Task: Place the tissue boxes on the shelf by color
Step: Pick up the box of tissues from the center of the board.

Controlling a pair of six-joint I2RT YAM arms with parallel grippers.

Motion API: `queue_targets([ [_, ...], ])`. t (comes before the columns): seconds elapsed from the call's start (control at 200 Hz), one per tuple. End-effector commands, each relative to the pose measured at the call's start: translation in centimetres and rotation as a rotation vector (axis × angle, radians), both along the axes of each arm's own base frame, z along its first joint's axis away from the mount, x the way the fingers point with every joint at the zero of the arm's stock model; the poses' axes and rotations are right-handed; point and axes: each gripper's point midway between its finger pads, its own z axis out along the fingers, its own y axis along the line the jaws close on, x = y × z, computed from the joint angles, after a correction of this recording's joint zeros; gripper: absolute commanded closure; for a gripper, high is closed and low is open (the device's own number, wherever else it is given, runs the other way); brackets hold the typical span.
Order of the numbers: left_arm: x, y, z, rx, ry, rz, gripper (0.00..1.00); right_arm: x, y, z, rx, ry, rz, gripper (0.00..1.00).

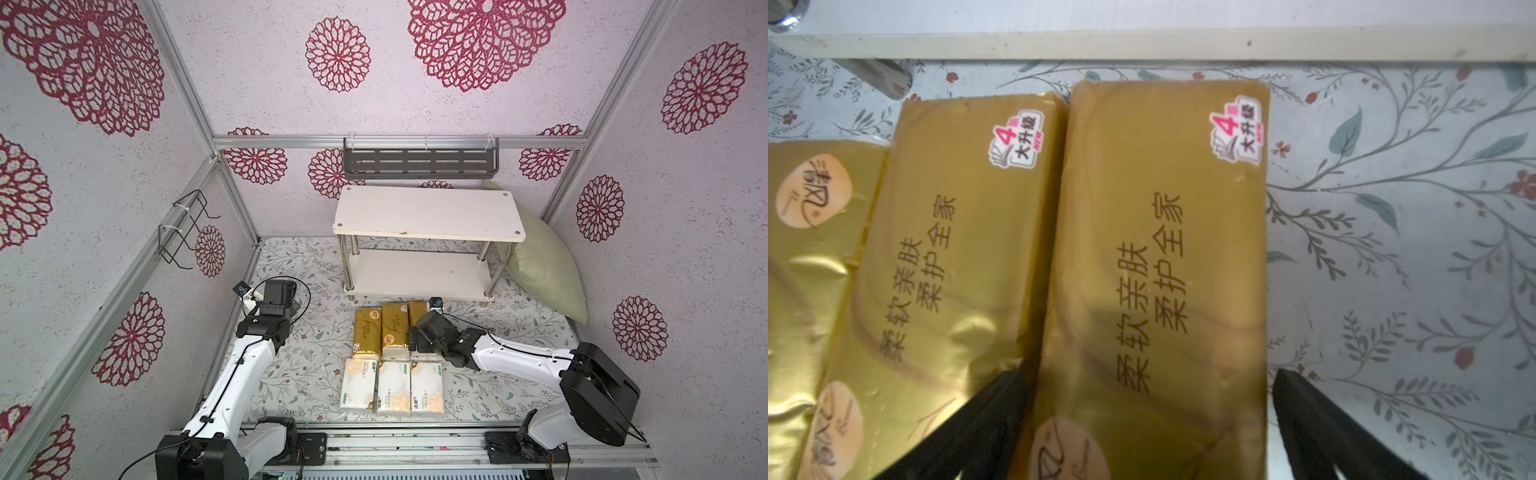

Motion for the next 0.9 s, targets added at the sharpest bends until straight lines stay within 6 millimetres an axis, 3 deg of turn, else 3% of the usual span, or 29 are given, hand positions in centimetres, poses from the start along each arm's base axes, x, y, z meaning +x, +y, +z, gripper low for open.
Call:
queue_targets([
  [0.0,0.1,-0.3,0.0,-0.007,-0.007,-0.013,0.02,-0.1,-0.5,-0.2,-0.014,0.003,-0.036,0.01],
  [0.65,0.0,-0.5,0.5,-0.024,-0.035,-0.016,0.03,-0.1,-1.2,-2.8,-0.054,0.007,-0.08,0.01],
  [0.891,-0.1,-0.6,0.5,-0.035,-0.039,-0.016,0.03,-0.3,-1.5,-2.2,-0.045,-0.005,-0.079,0.1],
])
